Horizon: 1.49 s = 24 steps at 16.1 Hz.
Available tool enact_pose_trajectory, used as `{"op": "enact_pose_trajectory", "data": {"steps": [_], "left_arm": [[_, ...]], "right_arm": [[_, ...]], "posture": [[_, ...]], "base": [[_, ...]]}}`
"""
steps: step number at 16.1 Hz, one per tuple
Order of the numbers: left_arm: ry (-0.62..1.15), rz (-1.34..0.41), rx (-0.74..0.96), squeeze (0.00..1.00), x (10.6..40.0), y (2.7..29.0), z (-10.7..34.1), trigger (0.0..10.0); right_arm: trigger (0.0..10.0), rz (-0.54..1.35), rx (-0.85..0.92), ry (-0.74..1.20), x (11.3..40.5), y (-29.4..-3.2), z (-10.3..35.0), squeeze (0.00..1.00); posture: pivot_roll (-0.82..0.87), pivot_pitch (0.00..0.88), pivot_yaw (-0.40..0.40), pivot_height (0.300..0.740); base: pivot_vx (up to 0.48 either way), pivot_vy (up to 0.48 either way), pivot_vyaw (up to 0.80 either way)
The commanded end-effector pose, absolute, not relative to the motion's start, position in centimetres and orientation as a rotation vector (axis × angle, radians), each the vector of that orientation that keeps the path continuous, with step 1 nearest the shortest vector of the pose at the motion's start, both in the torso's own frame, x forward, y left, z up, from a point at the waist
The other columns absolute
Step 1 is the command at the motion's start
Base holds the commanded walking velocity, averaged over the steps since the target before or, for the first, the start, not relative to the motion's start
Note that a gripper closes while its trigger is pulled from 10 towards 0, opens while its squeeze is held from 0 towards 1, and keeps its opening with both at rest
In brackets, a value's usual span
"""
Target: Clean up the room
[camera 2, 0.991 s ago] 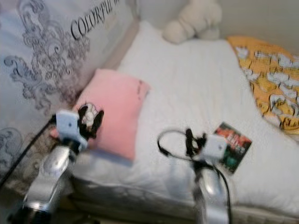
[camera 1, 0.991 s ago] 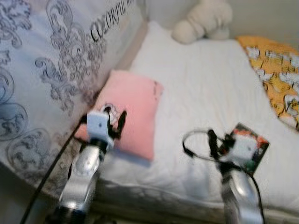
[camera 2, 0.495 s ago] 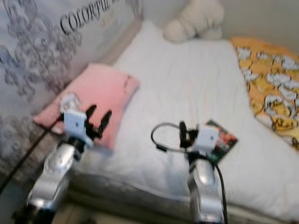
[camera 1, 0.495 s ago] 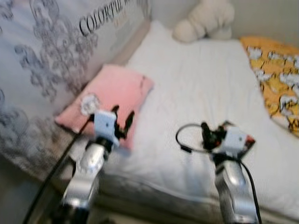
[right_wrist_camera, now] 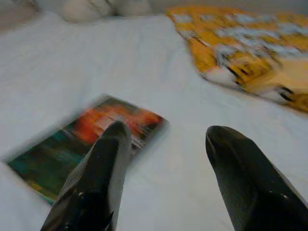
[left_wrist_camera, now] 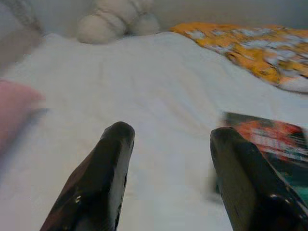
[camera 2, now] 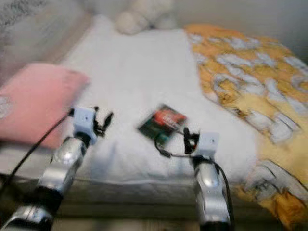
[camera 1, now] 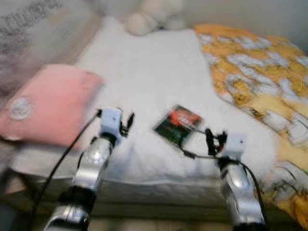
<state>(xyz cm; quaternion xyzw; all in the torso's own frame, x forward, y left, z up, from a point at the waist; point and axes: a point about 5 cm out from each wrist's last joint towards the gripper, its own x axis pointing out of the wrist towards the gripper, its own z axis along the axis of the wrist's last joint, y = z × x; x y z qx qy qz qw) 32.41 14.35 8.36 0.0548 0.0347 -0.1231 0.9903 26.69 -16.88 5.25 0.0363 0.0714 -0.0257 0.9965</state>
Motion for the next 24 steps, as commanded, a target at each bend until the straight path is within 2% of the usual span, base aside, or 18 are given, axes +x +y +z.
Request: {"op": "enact_pose_trajectory", "data": {"steps": [1,4,8,11,13,15,18,19,20,22,23,24], "left_arm": [[0.075,-0.243,0.115,0.0,33.1,13.8,8.4,10.0],[0.074,-0.235,0.126,0.0,34.1,14.0,8.7,10.0],[0.103,-0.266,0.148,0.0,34.5,13.9,8.3,10.0],[0.193,-0.257,0.219,0.0,34.9,13.2,7.2,10.0],[0.272,-0.213,0.15,0.0,35.1,13.2,6.5,10.0],[0.276,-0.353,0.138,0.0,34.7,10.6,6.2,10.0],[0.303,-0.384,0.215,0.0,34.4,9.7,5.7,10.0],[0.309,-0.377,0.217,0.19,34.5,9.8,5.6,10.0],[0.31,-0.383,0.215,1.0,34.5,9.8,5.7,10.0],[0.338,-0.407,0.219,1.0,34.4,10.0,5.5,10.0],[0.354,-0.41,0.225,0.84,34.3,10.1,5.2,10.0],[0.379,-0.365,0.244,0.0,34.0,11.0,4.6,10.0]], "right_arm": [[10.0,-0.037,0.053,0.153,26.9,-16.5,5.1,0.0],[10.0,0.02,0.036,0.133,27.7,-15.0,5.6,0.0],[10.0,0.032,0.035,0.145,27.3,-15.2,5.2,0.0],[10.0,0.018,0.046,0.193,25.8,-16.1,3.8,0.0],[10.0,0.022,0.034,0.198,24.5,-16.6,3.8,0.0],[10.0,0.03,0.058,0.201,23.2,-17.0,3.8,0.0],[10.0,0.007,0.039,0.256,21.2,-17.8,2.8,0.0],[10.0,0.004,0.02,0.283,20.3,-18.2,2.3,0.0],[10.0,0.0,-0.002,0.308,19.5,-18.5,1.9,0.0],[10.0,0.006,-0.007,0.339,18.8,-18.7,1.5,0.0],[10.0,0.003,-0.005,0.346,18.5,-18.7,1.5,0.0],[10.0,0.023,-0.01,0.359,18.2,-18.4,1.3,0.0]], "posture": [[0.07,0.0,-0.057,0.74],[0.06,0.0,-0.056,0.74],[0.05,0.0,-0.059,0.74],[0.03,0.0,-0.069,0.74],[-0.02,0.0,-0.088,0.74],[-0.05,0.0,-0.082,0.74],[-0.08,0.018,-0.074,0.74],[-0.08,0.032,-0.072,0.74],[-0.09,0.042,-0.069,0.74],[-0.09,0.06,-0.062,0.74],[-0.1,0.069,-0.06,0.74],[-0.1,0.073,-0.059,0.74]], "base": [[0.461,0.0,0.0],[0.461,0.0,0.0],[0.458,0.0,-0.2],[0.305,0.0,-0.76],[0.0,0.0,0.0],[0.0,0.0,0.0],[0.0,0.0,-0.5],[0.0,0.0,-0.74],[0.0,0.0,0.0],[0.0,0.0,0.0],[0.0,0.0,0.0],[0.0,0.0,0.0]]}}
